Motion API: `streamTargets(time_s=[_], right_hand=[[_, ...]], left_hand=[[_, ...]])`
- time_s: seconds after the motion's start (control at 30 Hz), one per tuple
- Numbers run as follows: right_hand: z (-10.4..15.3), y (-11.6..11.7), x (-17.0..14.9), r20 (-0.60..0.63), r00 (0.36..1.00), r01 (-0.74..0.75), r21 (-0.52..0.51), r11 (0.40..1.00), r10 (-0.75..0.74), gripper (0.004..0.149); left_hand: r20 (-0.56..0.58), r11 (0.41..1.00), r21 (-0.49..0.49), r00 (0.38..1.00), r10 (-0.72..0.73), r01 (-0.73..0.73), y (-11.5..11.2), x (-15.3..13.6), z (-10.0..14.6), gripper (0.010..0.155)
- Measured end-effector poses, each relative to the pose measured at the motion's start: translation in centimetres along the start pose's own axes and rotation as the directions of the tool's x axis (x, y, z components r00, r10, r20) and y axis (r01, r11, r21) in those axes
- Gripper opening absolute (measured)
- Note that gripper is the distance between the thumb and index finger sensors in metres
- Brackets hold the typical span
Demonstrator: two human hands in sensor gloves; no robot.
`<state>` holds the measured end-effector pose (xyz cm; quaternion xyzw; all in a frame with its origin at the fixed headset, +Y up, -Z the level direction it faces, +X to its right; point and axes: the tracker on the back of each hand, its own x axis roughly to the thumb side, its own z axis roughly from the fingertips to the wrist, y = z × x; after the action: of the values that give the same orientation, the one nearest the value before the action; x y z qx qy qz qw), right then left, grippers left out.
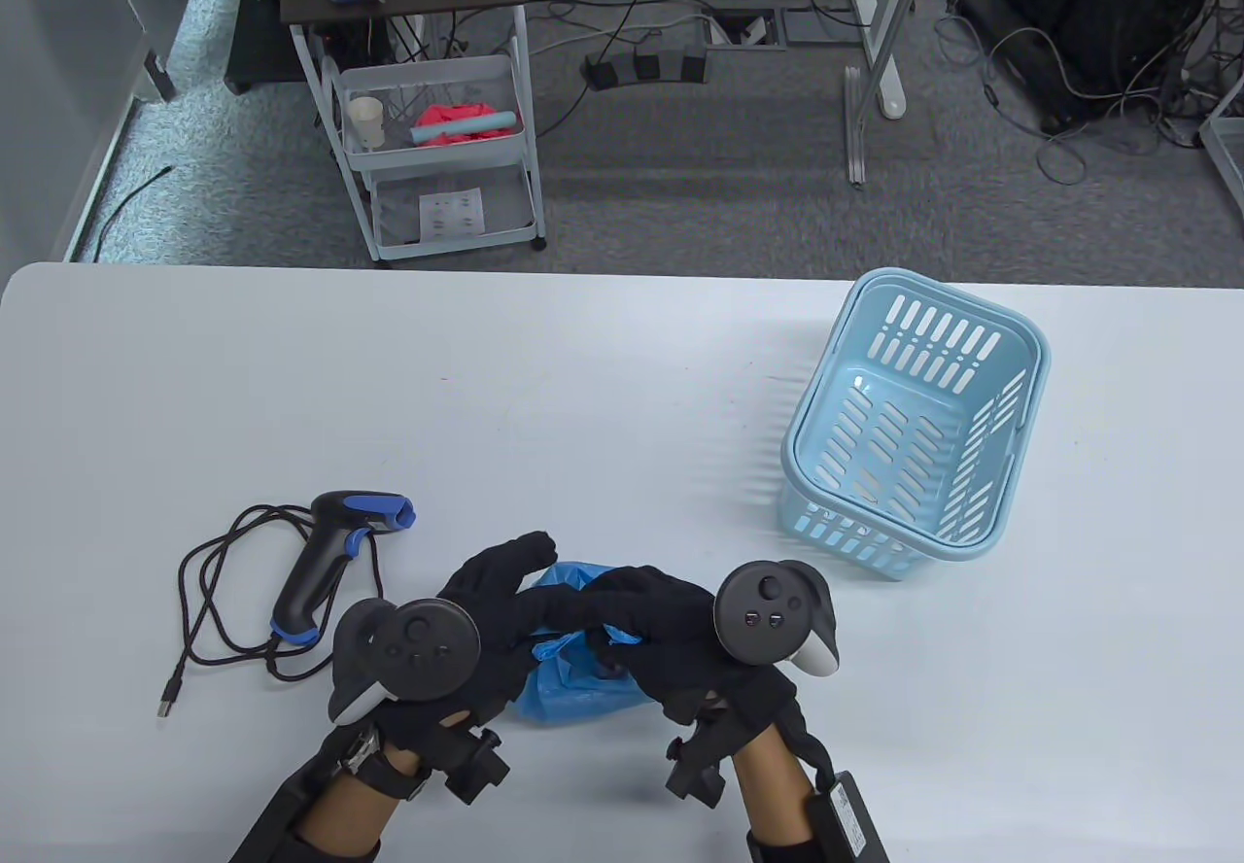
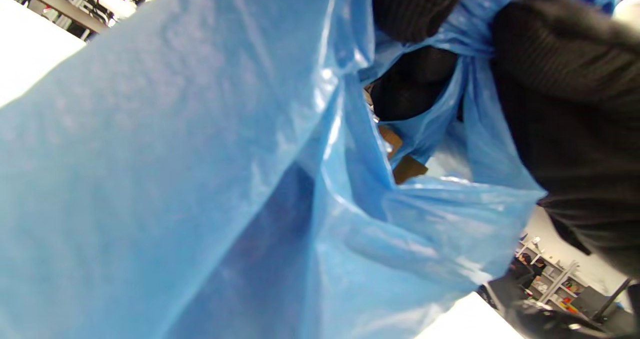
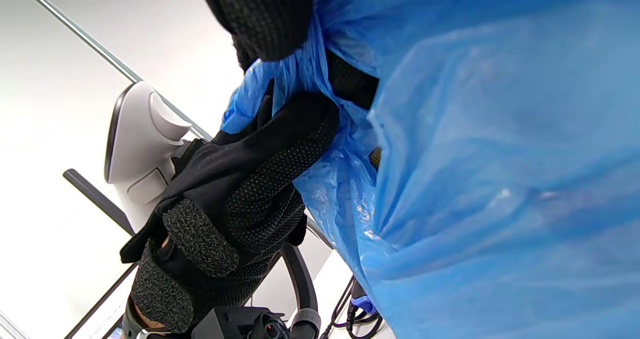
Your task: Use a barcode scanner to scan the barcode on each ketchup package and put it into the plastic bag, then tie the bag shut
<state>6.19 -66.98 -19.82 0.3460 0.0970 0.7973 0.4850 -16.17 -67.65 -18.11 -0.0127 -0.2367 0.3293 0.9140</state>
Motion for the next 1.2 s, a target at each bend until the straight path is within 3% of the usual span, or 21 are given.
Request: streamTargets(time_s=[0.3, 0.57, 0.77, 0.83, 0.93, 1.07, 1.2], right_hand=[[0.0, -0.1, -0.5, 0.007, 0.997, 0.079, -0.024, 0.997, -0.079, 0.037], [0.1, 0.1, 0.1, -0.007, 0.999, -0.033, -0.075, 0.997, 0.032, 0.036], [0.1, 0.1, 0.5, -0.008, 0.995, -0.101, -0.106, 0.989, 0.101, 0.036], [0.2, 0.2, 0.6, -0.011, 0.993, -0.120, -0.110, 0.987, 0.119, 0.036], [0.1, 0.5, 0.9, -0.027, 0.983, -0.185, -0.111, 0.976, 0.183, 0.037], [0.1, 0.7, 1.2, -0.030, 0.976, -0.219, -0.102, 0.970, 0.217, 0.038], [0.1, 0.7, 1.2, -0.034, 0.977, -0.211, -0.103, 0.972, 0.208, 0.040]], left_hand=[[0.017, 0.987, -0.075, 0.989, 0.147, -0.145, 0.3, -0.6, -0.2, 0.044], [0.040, 0.956, -0.159, 0.966, 0.256, -0.247, 0.2, -1.1, -0.4, 0.046], [0.060, 0.927, -0.199, 0.940, 0.336, -0.318, 0.0, -1.4, -0.5, 0.063], [0.059, 0.927, -0.184, 0.938, 0.341, -0.325, 0.0, -1.4, -0.4, 0.071], [0.042, 0.954, -0.136, 0.961, 0.273, -0.265, -0.2, -1.1, -0.3, 0.072], [0.013, 0.981, -0.062, 0.983, 0.185, -0.183, -0.4, -0.6, -0.2, 0.054], [0.010, 0.989, -0.036, 0.989, 0.147, -0.146, -0.3, -0.6, -0.2, 0.049]])
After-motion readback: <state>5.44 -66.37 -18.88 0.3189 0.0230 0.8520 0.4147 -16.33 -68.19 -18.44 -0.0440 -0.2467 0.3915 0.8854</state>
